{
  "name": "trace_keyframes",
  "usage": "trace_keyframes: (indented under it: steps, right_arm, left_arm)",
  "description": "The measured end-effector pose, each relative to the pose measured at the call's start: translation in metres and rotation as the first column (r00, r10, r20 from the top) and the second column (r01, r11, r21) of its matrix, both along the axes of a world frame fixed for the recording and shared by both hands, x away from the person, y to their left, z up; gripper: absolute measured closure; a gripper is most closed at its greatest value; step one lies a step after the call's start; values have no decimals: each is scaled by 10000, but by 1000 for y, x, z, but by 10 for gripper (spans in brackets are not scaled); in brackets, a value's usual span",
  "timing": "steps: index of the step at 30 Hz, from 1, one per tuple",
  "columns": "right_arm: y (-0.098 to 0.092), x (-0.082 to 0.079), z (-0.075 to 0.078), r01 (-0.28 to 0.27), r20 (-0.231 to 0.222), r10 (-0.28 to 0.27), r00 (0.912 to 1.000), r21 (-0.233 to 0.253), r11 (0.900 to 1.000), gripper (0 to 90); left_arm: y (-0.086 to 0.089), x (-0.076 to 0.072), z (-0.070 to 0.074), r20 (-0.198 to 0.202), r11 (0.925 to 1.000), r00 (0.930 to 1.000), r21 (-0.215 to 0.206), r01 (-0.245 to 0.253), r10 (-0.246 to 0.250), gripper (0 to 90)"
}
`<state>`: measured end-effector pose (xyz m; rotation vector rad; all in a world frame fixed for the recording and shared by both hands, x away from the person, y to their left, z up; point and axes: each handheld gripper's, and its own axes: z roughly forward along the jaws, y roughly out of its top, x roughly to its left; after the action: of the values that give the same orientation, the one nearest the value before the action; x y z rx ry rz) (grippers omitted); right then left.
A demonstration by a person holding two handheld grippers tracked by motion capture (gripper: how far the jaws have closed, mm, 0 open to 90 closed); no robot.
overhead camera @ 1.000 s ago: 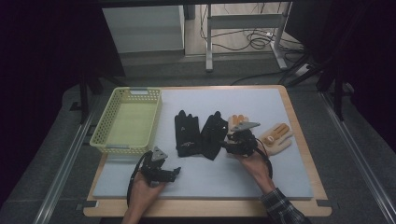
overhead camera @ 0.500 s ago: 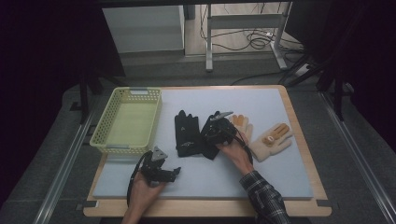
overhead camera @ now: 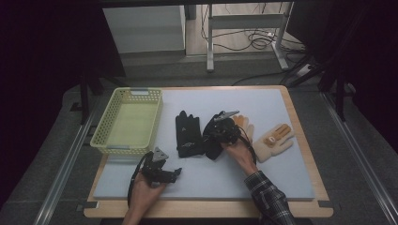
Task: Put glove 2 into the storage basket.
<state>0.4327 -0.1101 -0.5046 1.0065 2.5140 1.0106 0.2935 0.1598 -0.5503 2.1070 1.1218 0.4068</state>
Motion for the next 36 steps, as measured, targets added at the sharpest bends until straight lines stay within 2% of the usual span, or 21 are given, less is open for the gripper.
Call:
trace_keyframes:
  steps: [4, 8, 11, 12, 13, 16, 18, 19, 20, 23, 24, 26, 29, 34, 36]
  right_arm:
    - [-8, -12, 24, -374, 162, 369, 9992, 317, 9988, 788]
    - [-12, -35, 42, -965, 221, 957, 9952, 396, 9945, 787]
    - [-18, -55, 49, -1389, 96, 1386, 9903, 678, 9880, 784]
    - [-18, -55, 49, -1389, 96, 1386, 9903, 678, 9880, 784]
    - [-21, -68, 48, -1648, -39, 1656, 9862, 812, 9830, 782]
    - [-21, -89, 38, -1962, -276, 1992, 9796, 867, 9767, 778]
    - [-21, -94, 33, -2060, -342, 2097, 9772, 890, 9745, 777]
    - [-20, -98, 27, -2125, -443, 2171, 9751, 910, 9729, 774]
    - [-18, -105, 12, -2194, -543, 2241, 9731, 807, 9723, 746]
    - [-15, -107, 0, -2159, -574, 2188, 9741, 524, 9750, 592]
    - [-15, -106, -1, -2105, -523, 2132, 9756, 532, 9761, 543]
    - [-16, -102, 3, -2034, -493, 2081, 9769, 854, 9754, 486]
    - [-16, -95, 12, -1947, -325, 1997, 9793, 1181, 9737, 444]
    - [-9, -82, 20, -1954, 152, 1949, 9807, 1093, 9746, 427]
    - [-4, -76, 21, -1878, 359, 1852, 9821, 926, 9778, 410]
  left_arm:
    - [0, 0, 0, 13, 10000, 10000, -25, -24, 24, 112]
    - [0, 0, 0, 15, 10000, 10000, 6, -2, 2, 112]
    - [0, 0, 0, 18, 10000, 10000, -16, -15, 15, 112]
    - [0, 0, 0, 32, 10000, 10000, -20, -25, 25, 112]
    - [0, 0, 0, 37, 10000, 10000, -19, -24, 24, 112]
    - [0, 0, 0, 39, 10000, 10000, -18, -26, 27, 112]
    - [0, 0, 0, 30, 10000, 10000, -24, -38, 38, 112]
    - [0, 0, 0, 15, 10000, 10000, -20, -38, 38, 112]
    - [0, 0, 0, 13, 10000, 10000, -23, -45, 45, 112]
    - [0, 0, 0, 28, 10000, 10000, -36, -44, 45, 112]
    - [0, 0, 0, 29, 10000, 10000, -40, -47, 47, 112]
    - [0, 0, 0, 22, 10000, 10000, -40, -45, 45, 112]
    - [0, 0, 0, 13, 10000, 10000, -13, -25, 25, 112]
    - [0, 0, 0, 31, 10000, 10000, -21, -30, 30, 112]
    - [0, 0, 0, 31, 10000, 10000, -20, -31, 31, 111]
